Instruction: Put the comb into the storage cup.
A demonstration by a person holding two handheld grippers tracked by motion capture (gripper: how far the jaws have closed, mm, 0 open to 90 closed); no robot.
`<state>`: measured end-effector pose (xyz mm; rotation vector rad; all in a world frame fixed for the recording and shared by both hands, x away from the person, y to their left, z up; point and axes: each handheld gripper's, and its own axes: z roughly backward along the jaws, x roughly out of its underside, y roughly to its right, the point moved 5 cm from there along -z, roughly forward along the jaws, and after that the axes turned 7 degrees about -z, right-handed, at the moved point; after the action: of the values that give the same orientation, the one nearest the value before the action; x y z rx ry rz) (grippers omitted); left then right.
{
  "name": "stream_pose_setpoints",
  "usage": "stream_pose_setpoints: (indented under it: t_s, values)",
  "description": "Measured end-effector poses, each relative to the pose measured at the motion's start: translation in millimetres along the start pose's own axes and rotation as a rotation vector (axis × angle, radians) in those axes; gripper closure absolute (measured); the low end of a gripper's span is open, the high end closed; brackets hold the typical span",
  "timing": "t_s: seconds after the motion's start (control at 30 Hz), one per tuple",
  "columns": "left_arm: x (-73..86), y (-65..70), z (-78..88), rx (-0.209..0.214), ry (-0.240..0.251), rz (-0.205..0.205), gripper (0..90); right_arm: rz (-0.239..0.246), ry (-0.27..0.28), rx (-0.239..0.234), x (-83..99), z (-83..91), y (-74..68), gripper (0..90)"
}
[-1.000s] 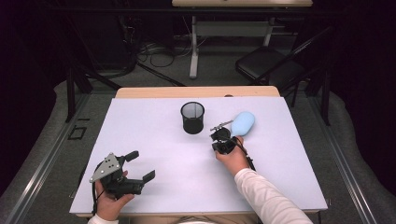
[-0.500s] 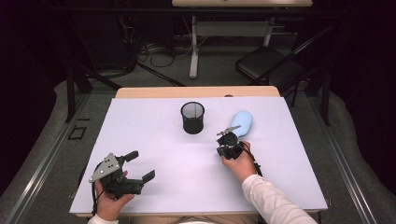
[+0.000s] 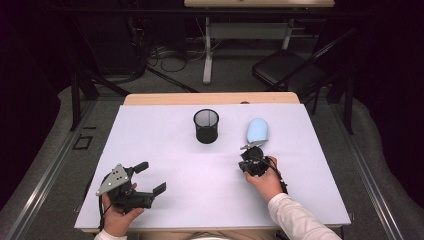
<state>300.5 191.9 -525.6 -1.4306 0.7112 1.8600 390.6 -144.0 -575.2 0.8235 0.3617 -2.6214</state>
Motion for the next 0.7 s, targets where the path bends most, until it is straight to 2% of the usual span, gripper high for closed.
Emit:
stream_pose_setpoints:
  t_s: [0.7]
  values:
    - [0.0, 0.5, -0.9, -0.006, -0.003, -0.003, 1.8, -0.042, 0.017, 0.042, 17.7, 23.7, 32.2, 90.0]
